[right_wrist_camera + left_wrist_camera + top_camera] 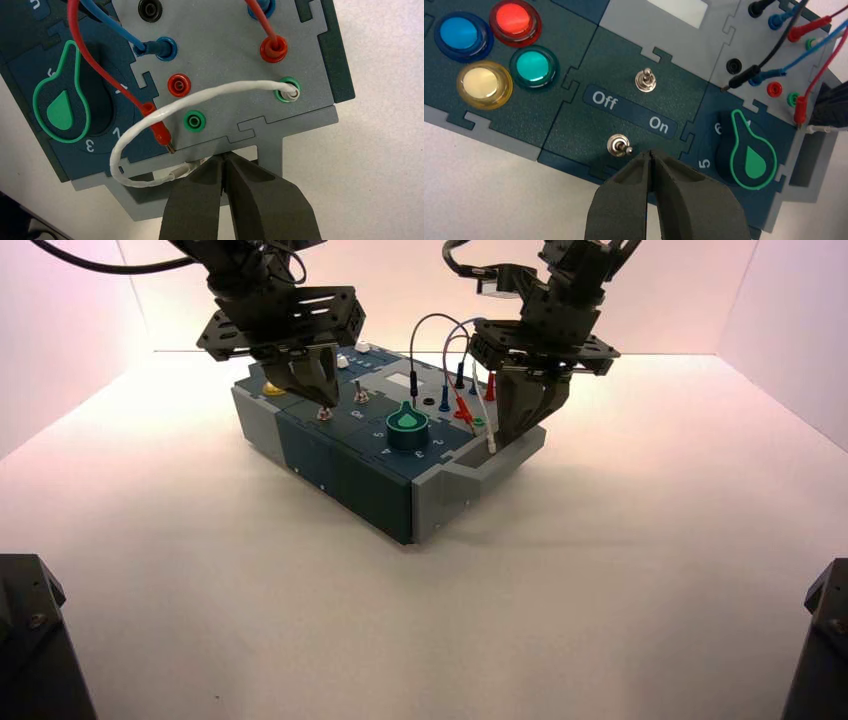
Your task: Flip the bottom switch off with the left gripper.
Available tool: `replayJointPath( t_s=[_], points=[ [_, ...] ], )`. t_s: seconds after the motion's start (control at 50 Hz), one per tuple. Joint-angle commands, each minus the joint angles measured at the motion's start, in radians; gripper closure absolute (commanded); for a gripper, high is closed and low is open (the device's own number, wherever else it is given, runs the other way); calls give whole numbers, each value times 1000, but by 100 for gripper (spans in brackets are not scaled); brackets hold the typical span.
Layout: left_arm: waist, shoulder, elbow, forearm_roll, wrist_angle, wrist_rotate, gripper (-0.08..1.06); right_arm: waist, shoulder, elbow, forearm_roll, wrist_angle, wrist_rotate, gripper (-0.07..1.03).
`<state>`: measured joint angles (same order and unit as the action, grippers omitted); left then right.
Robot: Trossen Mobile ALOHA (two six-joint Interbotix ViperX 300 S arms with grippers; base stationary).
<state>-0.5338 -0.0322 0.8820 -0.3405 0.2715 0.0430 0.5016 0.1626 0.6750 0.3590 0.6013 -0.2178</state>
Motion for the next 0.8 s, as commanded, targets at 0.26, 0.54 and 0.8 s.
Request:
replayJointPath(
  t_s=[0.26, 0.54, 0.8],
  points=[
    [25, -2, -15, -2, -32, 3, 101, -8, 31, -18, 2, -12, 3, 98],
    [75, -28, 9, 2, -44, 5, 101, -20, 31, -15, -9, -12, 3, 98],
    [98, -32, 18, 2, -55, 5, 101, -20, 31, -17, -18, -11, 3, 98]
  ],
)
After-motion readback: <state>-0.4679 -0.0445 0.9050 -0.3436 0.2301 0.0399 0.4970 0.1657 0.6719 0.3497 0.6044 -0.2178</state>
